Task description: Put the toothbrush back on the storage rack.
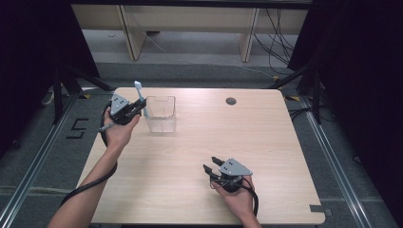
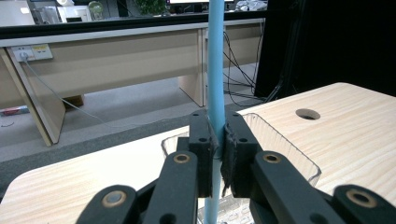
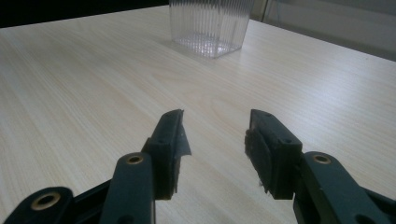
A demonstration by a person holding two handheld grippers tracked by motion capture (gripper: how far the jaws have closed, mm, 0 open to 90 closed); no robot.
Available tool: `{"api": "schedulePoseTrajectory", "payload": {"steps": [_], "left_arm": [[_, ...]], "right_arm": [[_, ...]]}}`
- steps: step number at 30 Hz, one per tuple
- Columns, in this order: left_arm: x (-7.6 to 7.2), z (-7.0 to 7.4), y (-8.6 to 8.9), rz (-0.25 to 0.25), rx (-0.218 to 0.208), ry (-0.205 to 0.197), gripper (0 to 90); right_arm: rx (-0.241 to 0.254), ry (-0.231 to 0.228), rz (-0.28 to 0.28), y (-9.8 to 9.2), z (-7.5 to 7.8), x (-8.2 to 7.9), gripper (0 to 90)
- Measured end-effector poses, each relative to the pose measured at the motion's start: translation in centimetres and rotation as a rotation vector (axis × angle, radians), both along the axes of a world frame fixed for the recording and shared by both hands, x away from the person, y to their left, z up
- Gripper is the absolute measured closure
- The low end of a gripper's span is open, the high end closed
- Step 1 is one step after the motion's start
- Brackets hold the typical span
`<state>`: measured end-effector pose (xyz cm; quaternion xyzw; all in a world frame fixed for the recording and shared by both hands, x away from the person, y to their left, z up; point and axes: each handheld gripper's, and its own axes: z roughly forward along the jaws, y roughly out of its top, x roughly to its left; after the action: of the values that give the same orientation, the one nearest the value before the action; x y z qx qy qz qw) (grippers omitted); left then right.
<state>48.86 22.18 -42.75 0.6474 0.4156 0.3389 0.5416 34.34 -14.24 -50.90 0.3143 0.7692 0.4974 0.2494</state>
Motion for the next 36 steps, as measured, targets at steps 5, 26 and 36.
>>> {"api": "schedulePoseTrajectory", "payload": {"steps": [5, 26, 36], "left_arm": [[0.0, -0.3, 0.0, 0.002, -0.001, 0.012, 82.6], [0.2, -1.5, 0.0, 0.011, 0.004, 0.047, 82.6], [0.2, -1.9, 0.0, 0.013, 0.0, 0.057, 82.7]], "right_arm": [[-0.001, 0.004, 0.0, 0.0, 0.0, 0.0, 55.6], [0.003, 0.017, 0.003, 0.1, -0.1, 0.0, 55.5], [0.004, 0.005, 0.002, 0.1, -0.2, 0.1, 55.4]]}}
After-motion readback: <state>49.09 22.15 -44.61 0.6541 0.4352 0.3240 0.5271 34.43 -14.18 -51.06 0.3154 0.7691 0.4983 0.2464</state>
